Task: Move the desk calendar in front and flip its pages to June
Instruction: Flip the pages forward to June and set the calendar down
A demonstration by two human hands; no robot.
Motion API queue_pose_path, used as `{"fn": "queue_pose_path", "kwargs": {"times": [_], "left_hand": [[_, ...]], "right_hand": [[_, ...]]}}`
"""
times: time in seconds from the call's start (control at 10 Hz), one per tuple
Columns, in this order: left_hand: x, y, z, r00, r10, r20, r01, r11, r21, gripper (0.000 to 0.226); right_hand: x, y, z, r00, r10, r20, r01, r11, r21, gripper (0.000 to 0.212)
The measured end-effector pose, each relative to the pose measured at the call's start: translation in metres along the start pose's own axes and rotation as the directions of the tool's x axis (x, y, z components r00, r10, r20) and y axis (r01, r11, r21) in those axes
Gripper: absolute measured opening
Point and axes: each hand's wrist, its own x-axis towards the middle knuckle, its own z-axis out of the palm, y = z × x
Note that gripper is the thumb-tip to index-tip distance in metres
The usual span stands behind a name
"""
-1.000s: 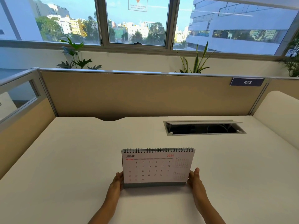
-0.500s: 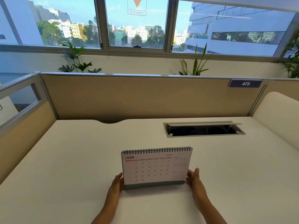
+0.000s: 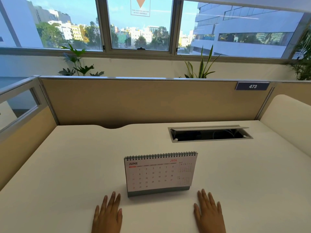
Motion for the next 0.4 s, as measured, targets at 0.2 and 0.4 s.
{"fn": "queue_pose_path", "kwargs": {"times": [0.2,0.4], "left_hand": [[0.002,0.0,-0.001,0.999,0.045,0.019,-0.046,0.994,0.098,0.048],[0.005,-0.004,0.009,0.989,0.126,-0.081,-0.115,0.986,0.123,0.05]], "right_hand": [[0.002,0.002,0.0,1.0,-0.006,0.003,0.005,1.0,0.017,0.057],[0.009,-0.001,0.0,0.999,0.042,0.029,-0.041,0.999,-0.033,0.063]]}}
